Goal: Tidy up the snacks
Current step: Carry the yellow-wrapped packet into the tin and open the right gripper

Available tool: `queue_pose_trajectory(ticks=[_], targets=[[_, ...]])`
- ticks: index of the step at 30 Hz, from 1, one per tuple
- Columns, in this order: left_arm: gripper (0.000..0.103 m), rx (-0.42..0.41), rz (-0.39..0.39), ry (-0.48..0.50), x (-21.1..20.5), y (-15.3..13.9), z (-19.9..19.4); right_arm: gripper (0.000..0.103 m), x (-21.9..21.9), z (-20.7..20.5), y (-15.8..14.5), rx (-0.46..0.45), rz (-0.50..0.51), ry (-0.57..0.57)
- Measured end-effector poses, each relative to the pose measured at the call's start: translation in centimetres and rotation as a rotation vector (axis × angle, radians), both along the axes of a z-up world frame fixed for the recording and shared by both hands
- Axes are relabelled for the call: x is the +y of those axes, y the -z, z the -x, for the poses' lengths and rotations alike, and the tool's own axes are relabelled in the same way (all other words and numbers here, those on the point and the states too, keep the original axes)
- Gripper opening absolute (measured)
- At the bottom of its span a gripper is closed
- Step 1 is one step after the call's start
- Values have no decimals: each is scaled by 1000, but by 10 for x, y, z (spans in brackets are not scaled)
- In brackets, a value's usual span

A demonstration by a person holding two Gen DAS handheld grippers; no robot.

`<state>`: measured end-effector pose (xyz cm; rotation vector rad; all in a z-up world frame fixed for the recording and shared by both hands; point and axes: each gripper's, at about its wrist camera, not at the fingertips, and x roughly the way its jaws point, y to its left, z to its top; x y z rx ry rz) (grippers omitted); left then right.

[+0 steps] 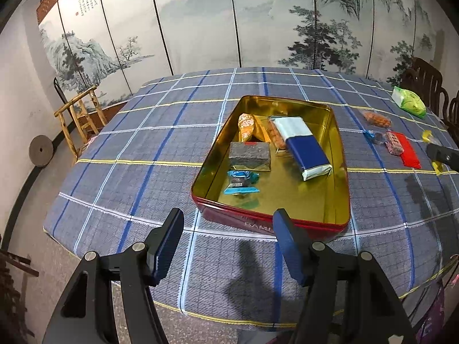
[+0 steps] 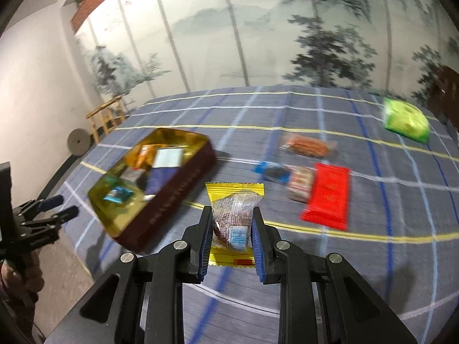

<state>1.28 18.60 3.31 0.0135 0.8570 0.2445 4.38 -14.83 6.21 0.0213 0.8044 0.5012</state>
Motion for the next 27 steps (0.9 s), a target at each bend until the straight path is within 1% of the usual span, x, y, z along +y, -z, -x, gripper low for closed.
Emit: queue_pose_trajectory(ticks=[2, 4, 9, 10, 13, 15, 16, 17, 20, 27], targets=[[63, 3, -7, 1, 1, 1, 1, 26, 19, 0, -6, 4, -5, -39], [69, 1, -17, -1, 1, 1, 2, 26, 47, -1, -8, 8, -5, -80], [72, -6, -44, -3, 3, -1, 4, 26, 96, 2, -11, 8, 10, -177], [72, -7, -44, -4, 4, -1, 5, 26, 114, 0, -10, 12, 15, -197], [74, -9, -44, -11, 9, -1, 6, 26, 158, -11, -5, 21, 33, -232], [74, -5, -43, -14, 13, 0, 6, 26, 193, -27, 3, 30, 43, -245], [75, -3, -43, -16, 14, 1, 6, 26, 202, -29, 5, 36, 46, -250], [75, 1, -44, -18, 16, 2, 6, 26, 215, -40, 12, 44, 46, -255], [75, 9, -41, -22, 20, 6, 6, 26, 237, -53, 21, 61, 55, -264], [76, 20, -29, -33, 30, 11, 6, 26, 258, -63, 37, 98, 78, -274]])
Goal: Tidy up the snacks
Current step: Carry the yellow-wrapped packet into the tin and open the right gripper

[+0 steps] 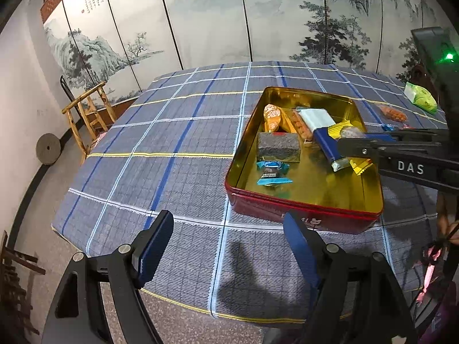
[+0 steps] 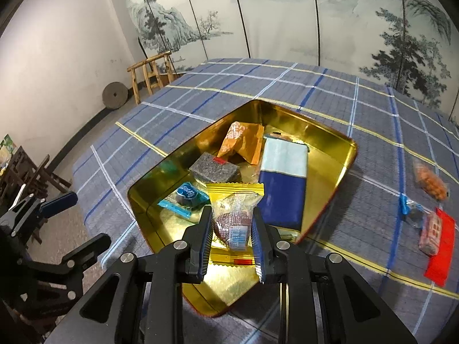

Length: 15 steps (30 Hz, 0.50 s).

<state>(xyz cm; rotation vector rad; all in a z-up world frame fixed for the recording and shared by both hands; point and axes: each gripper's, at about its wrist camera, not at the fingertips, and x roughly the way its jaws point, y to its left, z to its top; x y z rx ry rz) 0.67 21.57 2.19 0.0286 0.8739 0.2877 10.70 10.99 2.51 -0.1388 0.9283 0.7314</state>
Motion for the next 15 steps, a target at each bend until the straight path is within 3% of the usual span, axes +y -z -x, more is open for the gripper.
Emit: queue_pose_trajectory(ticks=[15], targets=[[77, 20, 22, -19, 15, 10, 1, 26, 19, -5, 15, 22, 27, -1]])
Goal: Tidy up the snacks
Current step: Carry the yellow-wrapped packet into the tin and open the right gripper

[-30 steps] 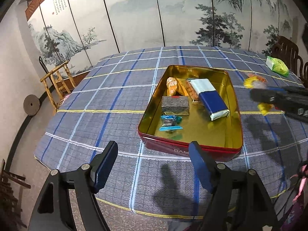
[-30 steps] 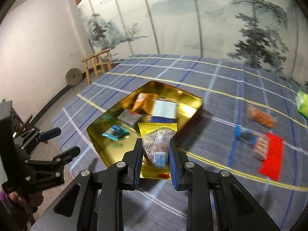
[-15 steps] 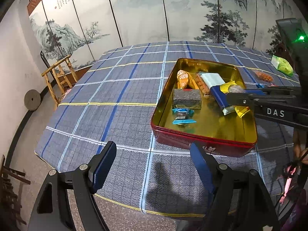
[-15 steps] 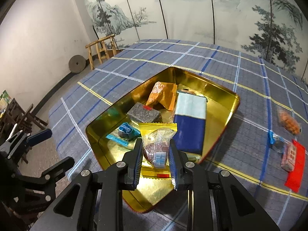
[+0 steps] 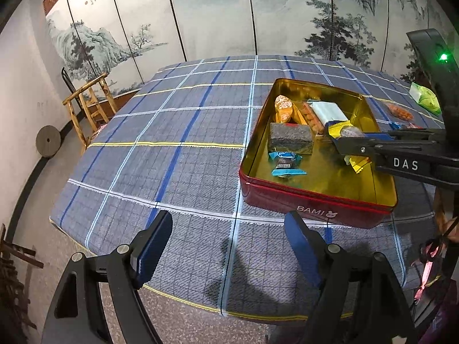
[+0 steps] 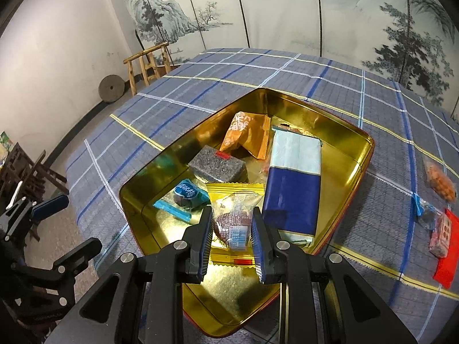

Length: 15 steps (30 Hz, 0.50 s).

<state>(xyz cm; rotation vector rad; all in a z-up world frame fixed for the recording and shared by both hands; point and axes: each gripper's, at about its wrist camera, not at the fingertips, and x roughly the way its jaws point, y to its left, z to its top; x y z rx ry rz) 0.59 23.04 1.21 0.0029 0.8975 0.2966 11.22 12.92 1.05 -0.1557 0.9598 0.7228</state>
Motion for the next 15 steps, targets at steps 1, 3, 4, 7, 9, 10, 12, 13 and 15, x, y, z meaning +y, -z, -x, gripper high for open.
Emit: queue_pose_trajectory(ticks=[1, 3, 4, 7, 9, 10, 12, 13, 15], targets=[[77, 2, 0, 0, 0, 1, 0, 26, 1, 0, 1, 1, 0, 1], [77, 5, 0, -2, 1, 1, 1, 26, 3, -2, 2, 2, 1, 5], [78, 6, 0, -3, 2, 2, 1, 26, 4, -2, 3, 3, 1, 6], [79, 10, 3, -6, 3, 3, 1, 27, 7, -4, 5, 12, -4, 9], [80, 14, 3, -10, 4, 4, 1, 27, 7, -5, 5, 13, -11, 14], [80, 16, 4, -11, 4, 4, 1, 27, 7, -6, 4, 14, -14, 16], [80, 21, 4, -12, 4, 4, 1, 28, 6, -6, 4, 19, -23, 18], [80, 22, 2, -13, 3, 4, 2, 28, 5, -7, 3, 21, -29, 19], [81, 23, -2, -15, 3, 3, 2, 29, 2, -6, 0, 18, -48, 25]])
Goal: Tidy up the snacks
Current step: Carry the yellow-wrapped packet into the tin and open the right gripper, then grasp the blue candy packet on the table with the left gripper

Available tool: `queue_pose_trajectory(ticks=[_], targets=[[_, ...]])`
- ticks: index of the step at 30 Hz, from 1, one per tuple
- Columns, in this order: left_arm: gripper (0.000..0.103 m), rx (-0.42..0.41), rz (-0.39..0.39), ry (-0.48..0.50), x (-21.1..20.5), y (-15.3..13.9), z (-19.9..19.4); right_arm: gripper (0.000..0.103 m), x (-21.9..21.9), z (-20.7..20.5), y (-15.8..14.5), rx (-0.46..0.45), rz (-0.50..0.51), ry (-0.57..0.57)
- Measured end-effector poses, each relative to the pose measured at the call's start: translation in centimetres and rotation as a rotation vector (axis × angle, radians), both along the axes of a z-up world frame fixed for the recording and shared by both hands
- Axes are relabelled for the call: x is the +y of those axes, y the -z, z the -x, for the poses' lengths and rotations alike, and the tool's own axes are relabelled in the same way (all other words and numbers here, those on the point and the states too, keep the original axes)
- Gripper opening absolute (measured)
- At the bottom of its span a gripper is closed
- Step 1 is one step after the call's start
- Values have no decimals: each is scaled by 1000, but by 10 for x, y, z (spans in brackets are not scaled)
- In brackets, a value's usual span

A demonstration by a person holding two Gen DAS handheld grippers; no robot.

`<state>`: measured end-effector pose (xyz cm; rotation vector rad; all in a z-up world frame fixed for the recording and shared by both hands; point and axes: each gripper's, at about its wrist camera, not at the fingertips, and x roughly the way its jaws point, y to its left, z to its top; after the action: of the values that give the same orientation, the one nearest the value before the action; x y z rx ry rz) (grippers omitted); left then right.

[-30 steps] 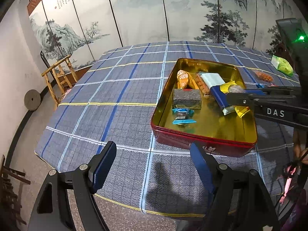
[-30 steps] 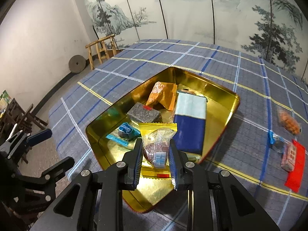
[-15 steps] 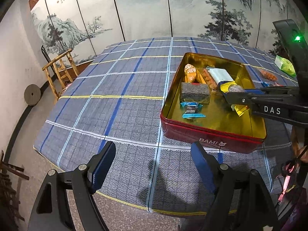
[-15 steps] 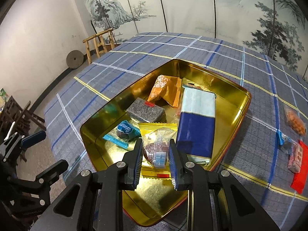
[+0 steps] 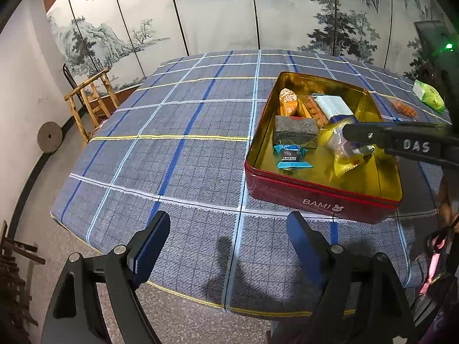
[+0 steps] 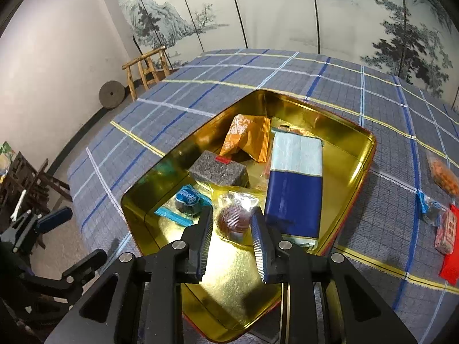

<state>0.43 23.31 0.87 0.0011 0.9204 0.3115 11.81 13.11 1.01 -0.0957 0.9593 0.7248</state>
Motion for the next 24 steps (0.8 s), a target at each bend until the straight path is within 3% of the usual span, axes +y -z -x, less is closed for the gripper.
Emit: queue_pose_trajectory(ticks=[9, 14, 20, 24], targets=[[84, -7, -26, 15, -12, -11, 4, 35, -44, 8, -20, -36, -94, 45], [85, -32, -26, 65, -25, -22, 5, 48, -139, 17, -18, -109, -37, 193], [85, -47, 31, 231, -69, -42, -5, 48, -278, 14, 9, -107, 130, 463], [85, -44, 84, 333, -107, -54, -26, 48, -335, 15, 26, -103, 204, 561]])
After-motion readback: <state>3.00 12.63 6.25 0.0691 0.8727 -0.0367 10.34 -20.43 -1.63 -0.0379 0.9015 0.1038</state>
